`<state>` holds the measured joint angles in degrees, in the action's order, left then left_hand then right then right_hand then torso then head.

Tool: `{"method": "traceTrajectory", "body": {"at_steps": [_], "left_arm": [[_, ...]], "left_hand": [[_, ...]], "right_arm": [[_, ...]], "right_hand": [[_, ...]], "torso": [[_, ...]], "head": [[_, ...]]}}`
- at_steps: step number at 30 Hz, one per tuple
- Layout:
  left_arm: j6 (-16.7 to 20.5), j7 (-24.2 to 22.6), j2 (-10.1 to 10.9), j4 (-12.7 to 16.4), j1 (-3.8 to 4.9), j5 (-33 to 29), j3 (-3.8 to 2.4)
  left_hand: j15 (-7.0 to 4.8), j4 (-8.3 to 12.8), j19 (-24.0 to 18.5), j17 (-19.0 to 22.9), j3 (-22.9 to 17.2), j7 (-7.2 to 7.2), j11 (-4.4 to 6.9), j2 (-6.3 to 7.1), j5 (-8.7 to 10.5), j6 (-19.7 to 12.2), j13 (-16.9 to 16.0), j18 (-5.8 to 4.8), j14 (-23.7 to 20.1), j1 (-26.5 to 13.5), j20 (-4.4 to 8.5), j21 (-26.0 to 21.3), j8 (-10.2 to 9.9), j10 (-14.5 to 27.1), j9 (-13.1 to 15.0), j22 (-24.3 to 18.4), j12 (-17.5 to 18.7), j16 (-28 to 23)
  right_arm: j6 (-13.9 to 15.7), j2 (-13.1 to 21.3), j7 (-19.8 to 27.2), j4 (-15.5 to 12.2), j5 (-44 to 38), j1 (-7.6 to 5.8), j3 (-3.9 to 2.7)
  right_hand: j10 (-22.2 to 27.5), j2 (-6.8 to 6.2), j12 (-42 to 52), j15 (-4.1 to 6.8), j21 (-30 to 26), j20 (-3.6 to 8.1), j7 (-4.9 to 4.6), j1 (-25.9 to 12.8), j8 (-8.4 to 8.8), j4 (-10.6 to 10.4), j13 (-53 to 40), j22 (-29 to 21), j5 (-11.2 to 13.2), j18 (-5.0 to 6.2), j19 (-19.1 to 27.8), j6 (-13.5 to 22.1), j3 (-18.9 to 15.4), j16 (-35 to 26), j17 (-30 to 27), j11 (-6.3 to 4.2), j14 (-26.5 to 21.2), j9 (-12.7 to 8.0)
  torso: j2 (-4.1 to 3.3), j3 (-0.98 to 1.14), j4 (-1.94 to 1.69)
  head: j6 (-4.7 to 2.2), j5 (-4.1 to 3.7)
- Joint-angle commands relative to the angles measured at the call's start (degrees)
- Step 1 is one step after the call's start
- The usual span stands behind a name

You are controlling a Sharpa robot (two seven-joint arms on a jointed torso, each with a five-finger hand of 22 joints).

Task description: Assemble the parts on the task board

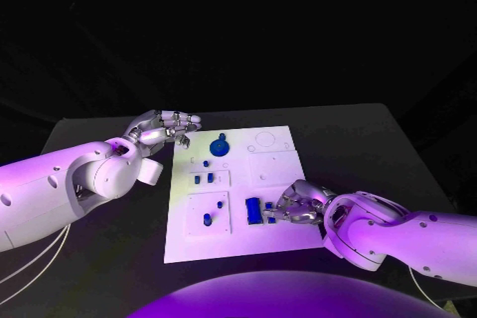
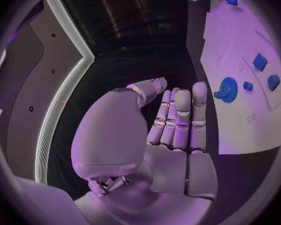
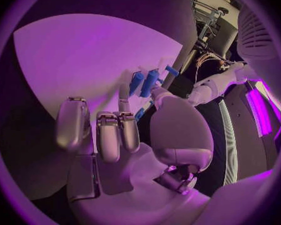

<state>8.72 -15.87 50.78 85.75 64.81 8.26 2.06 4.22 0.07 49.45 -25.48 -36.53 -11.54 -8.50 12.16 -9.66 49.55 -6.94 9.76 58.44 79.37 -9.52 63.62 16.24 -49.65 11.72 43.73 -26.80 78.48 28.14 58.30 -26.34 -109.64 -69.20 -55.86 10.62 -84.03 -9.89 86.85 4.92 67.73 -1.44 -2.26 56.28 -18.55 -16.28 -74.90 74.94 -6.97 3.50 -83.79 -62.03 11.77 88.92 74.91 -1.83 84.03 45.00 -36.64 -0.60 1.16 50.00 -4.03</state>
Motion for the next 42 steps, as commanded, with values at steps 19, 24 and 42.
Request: {"method": "traceTrajectory", "body": {"at_steps": [19, 24, 42], "left_arm": [[-0.86, -0.16, -0.09, -0.01, 0.03, -0.02, -0.04], [-0.85, -0.15, -0.06, 0.01, 0.03, -0.02, -0.04], [-0.9, -0.14, 0.0, 0.08, 0.03, -0.03, -0.04]], "left_hand": [[0.02, -0.38, -0.05, 0.04, -0.12, 0.01, 0.12, 0.04, -0.25, -0.43, 0.09, 0.86, -0.25, -0.46, -0.3, -0.37, 0.29, 0.33, -0.1, -0.09, -0.33, 0.24], [0.02, -0.37, -0.05, 0.01, -0.13, 0.02, 0.13, 0.04, -0.25, -0.43, 0.09, 0.87, -0.24, -0.43, -0.3, -0.37, 0.31, 0.35, -0.1, -0.1, -0.34, 0.25], [0.01, -0.35, -0.04, -0.03, -0.19, 0.03, 0.13, -0.01, -0.27, -0.45, 0.09, 0.88, -0.22, -0.38, -0.3, -0.4, 0.36, 0.39, -0.1, -0.12, -0.41, 0.29]], "right_arm": [[-2.56, 0.4, 1.9, 0.85, -1.03, 0.06, 0.02], [-2.64, 0.01, 1.82, 1.34, -1.01, 0.06, 0.02], [-1.59, -1.79, 2.06, 4.16, -2.06, 0.06, 0.01]], "right_hand": [[-5.3, -0.71, 0.43, 0.27, 0.41, 0.28, -0.02, 11.94, 1.33, 3.63, -13.98, 10.26, -0.21, 0.09, -1.33, -0.66, 1.58, 0.29, 12.95, -0.04, 5.52, -0.52], [-5.31, -0.62, 0.46, 0.24, 0.4, 0.26, -0.03, 11.7, 1.38, 3.2, -13.99, 10.26, -0.22, 0.09, -1.34, -0.77, 1.43, 0.31, 13.0, -0.02, 5.53, -0.57], [-5.34, 0.13, 0.58, 0.33, 0.73, 0.29, 0.18, 12.53, 1.37, 2.83, -14.04, 10.33, -0.29, 0.04, -1.42, -1.21, 1.96, 0.39, 13.22, -0.18, 5.58, -0.63]], "torso": [[-0.04, -0.07, -0.07], [-0.02, -0.04, -0.08], [-0.06, 0.05, -0.07]], "head": [[0.0, 0.13], [0.0, 0.18], [0.0, 0.21]]}}
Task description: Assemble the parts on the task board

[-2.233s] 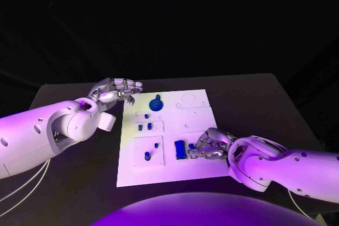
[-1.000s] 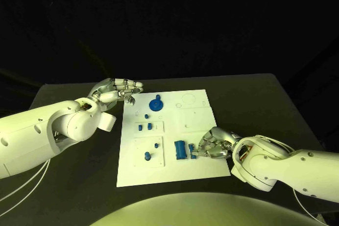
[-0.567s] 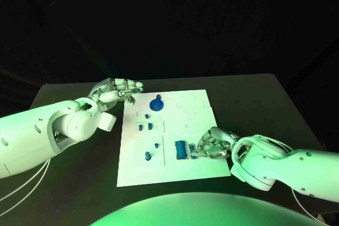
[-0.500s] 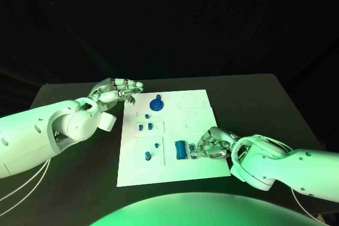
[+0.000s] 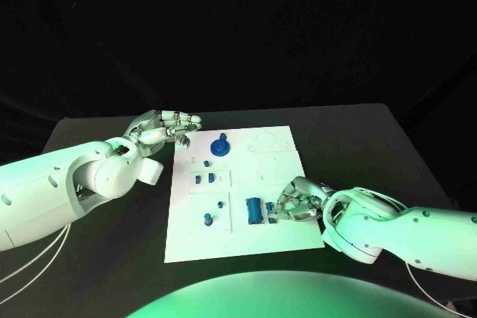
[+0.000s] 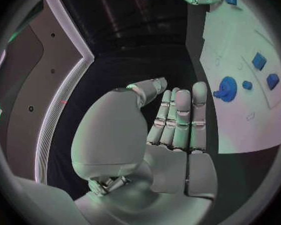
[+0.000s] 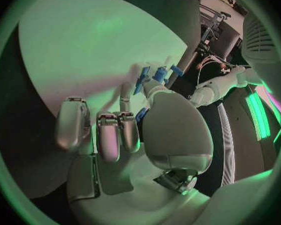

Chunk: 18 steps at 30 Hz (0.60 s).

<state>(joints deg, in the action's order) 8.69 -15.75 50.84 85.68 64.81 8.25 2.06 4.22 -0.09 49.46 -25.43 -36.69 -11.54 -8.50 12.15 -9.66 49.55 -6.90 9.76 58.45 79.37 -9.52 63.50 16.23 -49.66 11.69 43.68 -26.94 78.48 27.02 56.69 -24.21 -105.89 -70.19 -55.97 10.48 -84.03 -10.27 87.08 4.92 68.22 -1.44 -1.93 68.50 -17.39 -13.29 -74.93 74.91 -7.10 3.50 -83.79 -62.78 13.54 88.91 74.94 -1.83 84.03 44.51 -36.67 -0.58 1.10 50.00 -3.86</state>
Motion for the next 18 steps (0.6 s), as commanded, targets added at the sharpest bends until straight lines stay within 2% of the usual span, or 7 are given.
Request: {"method": "traceTrajectory", "body": {"at_steps": [1, 8, 12, 16, 17, 18], "left_arm": [[-0.87, -0.26, -0.05, 0.15, 0.03, -0.02, -0.04], [-0.78, -0.25, -0.02, 0.16, 0.03, -0.02, -0.04], [-0.62, -0.36, -0.02, 0.14, 0.03, -0.02, -0.04], [-0.23, -0.8, -0.01, 0.1, 0.01, -0.34, -0.02], [-0.16, -0.97, -0.01, 0.06, 0.0, -0.53, -0.01], [-0.13, -1.25, -0.01, 0.0, -0.02, -0.9, 0.01]], "left_hand": [[0.01, -0.2, -0.04, -0.08, -0.03, 0.02, 0.13, -0.01, -0.27, -0.45, 0.05, 0.88, -0.22, -0.38, -0.3, -0.27, 0.36, 0.4, -0.06, -0.07, -0.27, 0.29], [0.01, -0.2, -0.04, -0.08, -0.03, 0.02, 0.13, -0.01, -0.27, -0.45, 0.05, 0.88, -0.22, -0.38, -0.3, -0.27, 0.36, 0.4, -0.06, -0.07, -0.27, 0.29], [0.01, -0.2, -0.04, -0.08, -0.03, 0.02, 0.13, -0.01, -0.27, -0.45, 0.05, 0.88, -0.22, -0.38, -0.3, -0.27, 0.36, 0.4, -0.06, -0.07, -0.27, 0.29], [0.03, -0.28, -0.06, 1.06, -0.03, 0.0, 0.11, -0.01, -0.23, -0.48, 0.04, 0.87, -0.84, -0.49, -0.31, -0.33, 0.42, 0.44, -0.07, -0.12, -0.36, 0.09], [0.04, -0.38, -0.2, 1.76, -0.02, 0.0, 0.11, 0.0, -0.21, -0.52, 0.04, 0.87, -1.44, -0.61, -0.32, -0.49, 0.49, 0.49, -0.08, -0.21, -0.46, -0.22], [0.05, -0.43, -0.47, 2.01, -0.04, 0.0, 0.1, 0.04, -0.2, -0.59, 0.03, 0.87, -2.01, -0.66, -0.33, -0.83, 0.59, 0.59, -0.09, -0.38, -0.62, -0.67]], "right_arm": [[-0.41, -0.21, -0.02, 0.43, -1.08, 0.17, 0.14], [0.87, 0.13, 1.2, -0.03, -0.77, 0.16, 0.13], [2.91, 1.25, 4.12, -1.05, 0.94, -0.13, 0.09], [4.8, 2.35, 11.01, -1.64, 6.52, -1.34, 0.02], [5.24, 2.47, 13.15, -1.6, 8.57, -1.77, 0.01], [5.73, 2.51, 16.15, -1.38, 11.64, -2.37, 0.0]], "right_hand": [[-5.34, 0.49, 0.35, 0.34, 0.27, 0.3, -0.17, 0.18, 0.19, -0.32, -14.01, 10.37, -0.13, 0.04, -1.43, -0.51, 0.15, 0.39, 13.19, -0.18, 5.58, -0.14], [-5.36, 0.02, 0.38, 0.33, 0.26, 0.31, -0.21, -0.58, 0.19, -1.45, -14.02, 10.37, -0.04, 0.04, -1.45, -0.68, -0.58, 0.4, 13.21, -0.15, 5.59, -0.13], [-5.29, -0.46, 0.12, 0.28, -0.09, 0.28, -0.3, -1.13, 0.26, -2.84, -13.92, 10.3, -0.08, 0.09, -1.37, -0.6, -1.95, 0.31, 12.96, -0.08, 5.53, -0.09], [-5.17, -0.84, -0.31, 0.01, -1.01, 0.12, -0.78, -1.54, 1.0, -3.26, -13.75, 10.09, 0.04, 0.22, -1.14, 0.58, -4.38, 0.07, 12.35, 0.3, 5.4, -0.24], [-4.57, -0.53, -2.45, -0.32, -5.61, -0.1, -1.29, -1.35, 1.81, -3.22, -12.89, 9.06, -0.01, 0.91, 0.03, 1.97, -5.17, -0.81, 10.15, 0.72, 4.9, -0.44], [-4.37, -0.22, -3.0, -0.59, -7.38, -0.33, -1.63, -0.84, 2.26, -3.14, -12.67, 8.64, -0.01, 1.16, 0.54, 2.7, -5.76, -1.15, 9.41, 1.04, 4.72, -0.51]], "torso": [[-0.05, 0.03, -0.02], [0.02, -0.03, 0.09], [0.11, -0.03, 0.07], [0.2, -0.11, 0.14], [0.18, -0.13, 0.14], [0.33, -0.2, 0.23]], "head": [[0.0, 0.05], [0.0, 0.17], [0.0, 0.21], [0.0, 0.32], [0.0, 0.32], [0.0, 0.38]]}}
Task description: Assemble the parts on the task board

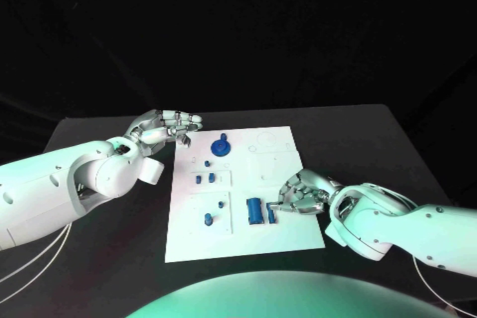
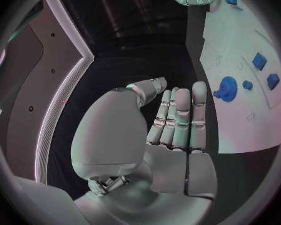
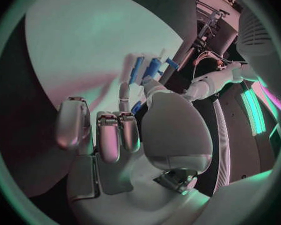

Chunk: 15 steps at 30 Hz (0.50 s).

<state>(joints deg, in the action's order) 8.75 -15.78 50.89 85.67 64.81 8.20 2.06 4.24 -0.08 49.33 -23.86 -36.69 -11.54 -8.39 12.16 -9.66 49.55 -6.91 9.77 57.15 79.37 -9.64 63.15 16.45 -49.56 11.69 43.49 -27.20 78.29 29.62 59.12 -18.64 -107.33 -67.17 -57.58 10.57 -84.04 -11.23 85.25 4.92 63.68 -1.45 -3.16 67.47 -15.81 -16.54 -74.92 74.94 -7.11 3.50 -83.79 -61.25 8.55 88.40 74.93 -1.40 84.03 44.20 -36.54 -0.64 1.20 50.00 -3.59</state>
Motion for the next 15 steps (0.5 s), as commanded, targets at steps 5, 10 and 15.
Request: {"method": "traceTrajectory", "body": {"at_steps": [5, 10, 15], "left_arm": [[-0.34, -3.03, -0.28, -0.66, -0.2, -3.59, 0.16], [0.31, -4.8, -1.01, -1.93, -0.56, -6.52, 0.21], [2.7, -7.53, -3.47, -5.47, -1.1, -10.23, 0.2]], "left_hand": [[0.26, -1.33, -3.04, 3.06, 0.8, -0.02, -0.11, 0.14, 0.0, -1.15, 0.07, 0.8, -5.13, -1.42, -0.44, -4.36, 1.02, 1.12, -0.19, -2.27, -1.23, -5.25], [0.72, -2.89, -5.2, 6.79, 2.99, -0.04, -0.18, 0.02, 0.31, -2.05, 0.16, 0.74, -8.38, -2.01, -0.96, -10.84, 1.48, 1.36, -0.39, -6.16, -2.14, -12.4], [1.99, -5.44, -6.61, 13.4, 5.04, -0.07, -0.84, 0.08, 0.39, -3.35, 2.71, 0.62, -9.72, -1.23, -2.7, -24.29, 2.29, 0.01, -0.66, -14.79, 0.24, -29.27]], "right_arm": [[4.86, -1.35, 23.67, 4.38, 24.95, -4.34, -0.13], [4.07, -4.63, 32.04, 12.26, 38.3, -7.62, -0.22], [0.96, -9.74, 38.66, 22.92, 50.66, -9.18, -0.7]], "right_hand": [[0.43, 2.13, -14.33, -2.11, -24.57, -1.79, -2.29, 6.01, 3.09, 1.19, -7.08, 2.97, 0.01, 4.24, 6.97, 5.31, -1.71, -5.66, 0.1, 2.33, 2.21, -0.37], [20.76, 3.0, -52.72, -4.8, -51.05, -4.5, -4.83, 11.87, 4.5, 1.32, 14.03, -8.09, -0.02, 6.64, 19.01, 9.79, -0.77, -31.02, -32.08, 4.97, -13.95, -0.2], [25.65, 3.08, -63.51, -7.32, -58.84, -6.99, -6.97, 15.55, 5.83, 0.03, 27.76, -15.98, -0.27, 6.62, 23.95, 12.05, 3.25, -44.87, -39.65, 7.33, -21.98, -3.7]], "torso": [[0.64, -0.45, 0.37], [1.14, -0.72, 0.46], [2.22, -0.72, 0.14]], "head": [[-0.85, 0.01], [-3.08, 0.29], [-5.19, 0.77]]}}
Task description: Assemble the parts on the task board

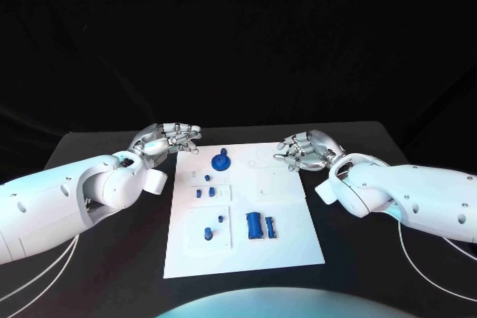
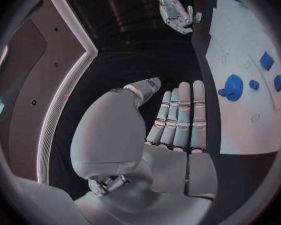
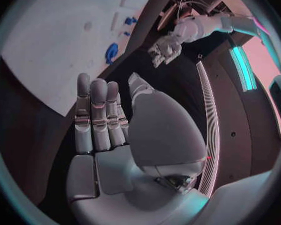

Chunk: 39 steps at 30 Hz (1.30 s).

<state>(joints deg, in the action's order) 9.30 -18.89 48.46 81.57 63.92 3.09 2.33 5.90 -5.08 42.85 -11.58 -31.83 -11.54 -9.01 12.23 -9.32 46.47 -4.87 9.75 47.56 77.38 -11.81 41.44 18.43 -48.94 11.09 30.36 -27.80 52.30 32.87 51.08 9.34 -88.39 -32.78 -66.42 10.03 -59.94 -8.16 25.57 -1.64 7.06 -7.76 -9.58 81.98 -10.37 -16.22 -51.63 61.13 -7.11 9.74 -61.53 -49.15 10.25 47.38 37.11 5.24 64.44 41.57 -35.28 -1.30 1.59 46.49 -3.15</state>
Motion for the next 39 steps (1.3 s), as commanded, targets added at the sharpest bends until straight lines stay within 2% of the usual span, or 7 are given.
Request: {"method": "traceTrajectory", "body": {"at_steps": [1, 10, 11, 14, 19, 20, 39], "left_arm": [[2.74, -5.32, -1.72, -2.28, -0.38, -5.67, -0.09], [5.74, -9.46, -6.56, -9.12, -1.29, -8.41, -0.21], [3.34, -5.26, -5.98, -8.28, -1.2, -5.21, -0.13], [4.02, -5.38, -5.93, -7.92, -1.25, -5.16, -0.18], [7.97, -6.09, -5.65, -5.83, -1.58, -4.89, -0.45], [9.06, -6.29, -5.58, -5.25, -1.67, -4.82, -0.53], [34.37, -10.83, -3.8, 8.14, -3.73, -3.12, -2.3]], "left_hand": [[0.81, -1.1, -0.87, 2.92, -0.76, -0.58, 0.19, -0.02, 0.03, 0.52, 1.33, 0.52, 0.17, 1.26, -1.19, -6.95, 1.05, -2.91, 0.08, -4.47, 3.24, -9.81], [3.65, -2.03, -3.09, 5.57, -1.39, 1.07, -2.04, 0.42, 0.09, -0.4, 1.29, 0.37, -1.7, 1.81, -4.63, -24.64, -0.49, -6.09, -0.83, -16.35, 16.4, -29.63], [-5.9, 5.08, -42.85, 11.58, 31.83, 11.54, 9.01, -12.23, 9.32, -46.47, 4.87, -9.75, -47.56, -22.21, 11.81, -41.44, -18.43, 48.94, -11.09, -30.36, 27.8, -52.3], [-5.9, 5.08, -42.85, 11.58, 31.83, 11.54, 9.01, -12.23, 9.32, -46.47, 4.87, -9.75, -47.56, -26.31, 11.81, -41.44, -18.43, 48.94, -11.09, -30.36, 27.8, -52.3], [-5.9, 5.08, -42.85, 11.58, 31.83, 11.54, 9.01, -12.23, 9.32, -46.47, 4.87, -9.75, -47.56, -35.86, 11.81, -41.44, -18.43, 48.94, -11.09, -30.36, 27.8, -52.3], [-5.9, 5.08, -42.85, 11.58, 31.83, 11.54, 9.01, -12.23, 9.32, -46.47, 4.87, -9.75, -47.56, -77.38, 11.81, -41.44, -18.43, 48.94, -11.09, -30.36, 27.8, -52.3], [-5.9, 5.08, -42.85, 11.58, 31.83, 11.54, 9.01, -12.23, 9.32, -46.47, 4.87, -9.75, -47.56, -77.38, 11.81, -41.44, -18.43, 48.94, -11.09, -30.36, 27.8, -52.3]], "right_arm": [[-2.97, -2.86, 11.83, 6.19, 19.04, -0.49, -0.27], [-7.15, -10.68, 17.13, 19.75, 28.8, -0.77, -0.94], [-2.96, -9.94, 11.58, 18.18, 21.18, -0.78, -0.9], [-2.47, -9.82, 11.89, 17.49, 21.59, -0.53, -1.22], [0.38, -9.11, 13.67, 13.54, 23.91, 0.87, -3.05], [1.16, -8.91, 14.16, 12.45, 24.55, 1.26, -3.55], [11.25, -6.39, 20.46, -1.57, 32.78, 6.26, -10.03]], "right_hand": [[-0.56, -0.45, -8.34, -0.52, -3.77, -1.31, 0.19, 2.14, 0.87, -0.87, 11.46, -4.78, -0.21, 0.71, 2.69, -2.04, 4.75, -8.14, -4.01, 0.96, -3.48, -3.15], [-6.4, -5.19, -21.07, -3.46, -3.5, -4.05, -1.46, -1.55, 5.86, 2.53, 36.88, -19.06, 0.09, 0.71, 8.05, -5.38, 18.01, -27.36, -12.89, 2.17, -3.02, -12.25], [13.64, 8.16, -25.57, 1.64, -7.06, 7.76, 9.58, -25.22, 10.37, 16.22, 51.63, -61.13, 7.11, -9.74, 61.53, 49.15, -10.25, -47.38, -37.11, -5.24, -21.09, -41.57], [17.55, 8.16, -25.57, 1.64, -7.06, 7.76, 9.58, -30.43, 10.37, 16.22, 51.63, -61.13, 7.11, -9.74, 61.53, 49.15, -10.25, -47.38, -37.11, -5.24, -64.44, -41.57], [59.94, 8.16, -25.57, 1.64, -7.06, 7.76, 9.58, -40.45, 10.37, 16.22, 51.63, -61.13, 7.11, -9.74, 61.53, 49.15, -10.25, -47.38, -37.11, -5.24, -64.44, -41.57], [59.94, 8.16, -25.57, 1.64, -7.06, 7.76, 9.58, -81.98, 10.37, 16.22, 51.63, -61.13, 7.11, -9.74, 61.53, 49.15, -10.25, -47.38, -37.11, -5.24, -64.44, -41.57], [59.94, 8.16, -25.57, 1.64, -7.06, 7.76, 9.58, -81.98, 10.37, 16.22, 51.63, -61.13, 7.11, -9.74, 61.53, 49.15, -10.25, -47.38, -37.11, -5.24, -64.44, -41.57]], "torso": [[1.1, -0.02, -0.37], [2.0, 0.59, -1.0], [1.56, 0.27, -0.73], [1.67, 0.32, -0.76], [2.31, 0.57, -0.98], [2.48, 0.64, -1.04], [4.1, 1.3, -1.59]], "head": [[-2.42, 0.58], [-5.35, 0.96], [-4.22, 0.87], [-4.57, 0.97], [-6.54, 1.54], [-7.09, 1.7], [-12.11, 3.15]]}}
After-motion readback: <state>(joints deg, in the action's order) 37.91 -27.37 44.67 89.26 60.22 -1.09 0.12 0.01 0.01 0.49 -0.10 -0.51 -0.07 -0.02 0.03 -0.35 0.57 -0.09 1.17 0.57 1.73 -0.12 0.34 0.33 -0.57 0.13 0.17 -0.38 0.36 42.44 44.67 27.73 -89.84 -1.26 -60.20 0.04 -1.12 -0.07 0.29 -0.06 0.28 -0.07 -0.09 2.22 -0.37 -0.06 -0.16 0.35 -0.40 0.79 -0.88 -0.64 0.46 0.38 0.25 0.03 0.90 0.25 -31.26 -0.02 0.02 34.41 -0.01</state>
